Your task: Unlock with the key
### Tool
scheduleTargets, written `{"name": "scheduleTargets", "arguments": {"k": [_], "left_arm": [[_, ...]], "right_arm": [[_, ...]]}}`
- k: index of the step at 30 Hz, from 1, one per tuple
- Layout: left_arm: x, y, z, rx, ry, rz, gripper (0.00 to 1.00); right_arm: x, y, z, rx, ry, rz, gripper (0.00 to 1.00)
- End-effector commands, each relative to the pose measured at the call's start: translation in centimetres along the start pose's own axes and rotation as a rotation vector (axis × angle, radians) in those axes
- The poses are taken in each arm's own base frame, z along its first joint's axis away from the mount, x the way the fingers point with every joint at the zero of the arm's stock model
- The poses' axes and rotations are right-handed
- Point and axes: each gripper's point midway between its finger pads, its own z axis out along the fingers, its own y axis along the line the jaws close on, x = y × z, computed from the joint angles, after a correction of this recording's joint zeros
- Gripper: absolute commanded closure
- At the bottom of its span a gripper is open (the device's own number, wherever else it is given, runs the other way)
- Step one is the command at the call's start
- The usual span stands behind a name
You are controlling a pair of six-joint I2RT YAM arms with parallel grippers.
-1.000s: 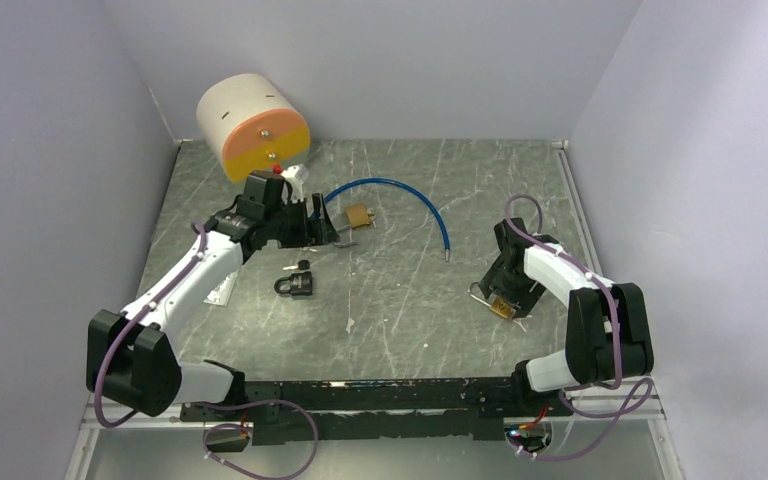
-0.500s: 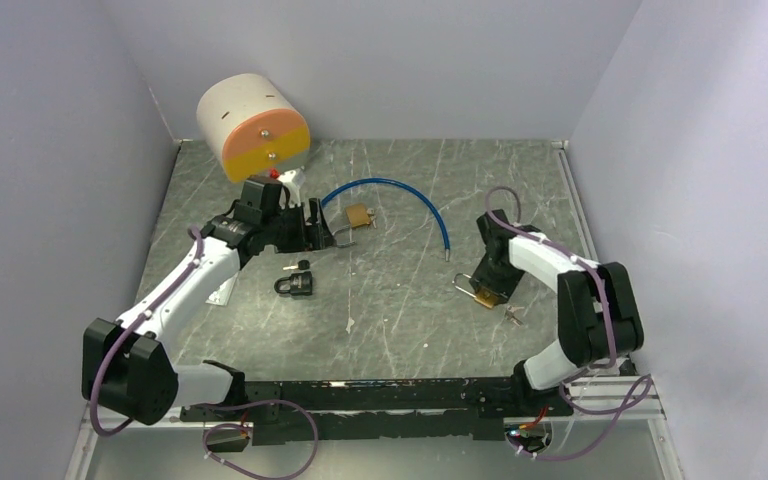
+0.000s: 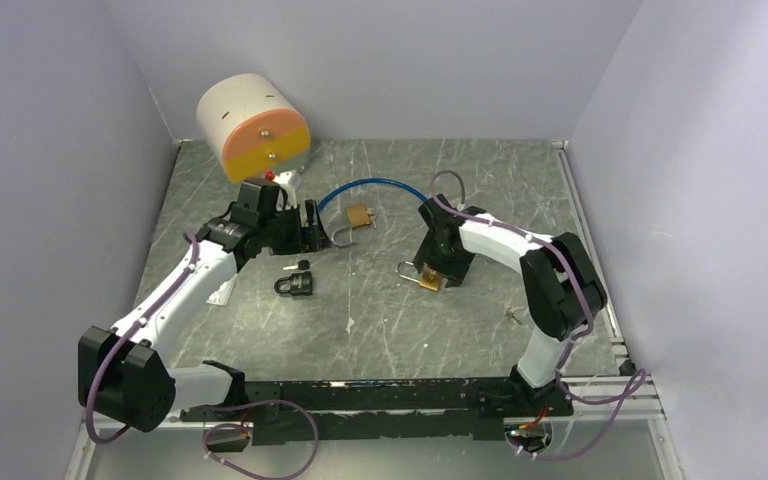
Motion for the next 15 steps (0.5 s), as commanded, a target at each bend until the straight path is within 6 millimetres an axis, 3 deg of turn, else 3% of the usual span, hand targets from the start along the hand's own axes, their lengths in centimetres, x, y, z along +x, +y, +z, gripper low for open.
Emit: {"name": "scheduleTargets", "arguments": {"k": [1,4,10,15], "left_arm": [[-0.7,-0.4,-1.1,0.008,-0.044,0.015,0.19],[-0.7,-0.5,-1.2,0.014,-0.047,0.013,0.19],[-0.9,-0.9,-1.2,0.032,-0.051,0.009,0.19],[-0.8,-1.0,-1.3,0.041,-0.047,0.006,0.20]], "right_arm": [[-2.5,0.0,-3.3,-0.011,-0.092,0.034,0.22],[-3.5,-2.0,-5.3,0.018,-0.157,0.047,0.18],[-3.6,-12.4,-4.7,0.232,-0.176,0.123,0.29],[-3.4,-17.7,-4.5,0.310,-0.195,0.154,0.36]]}}
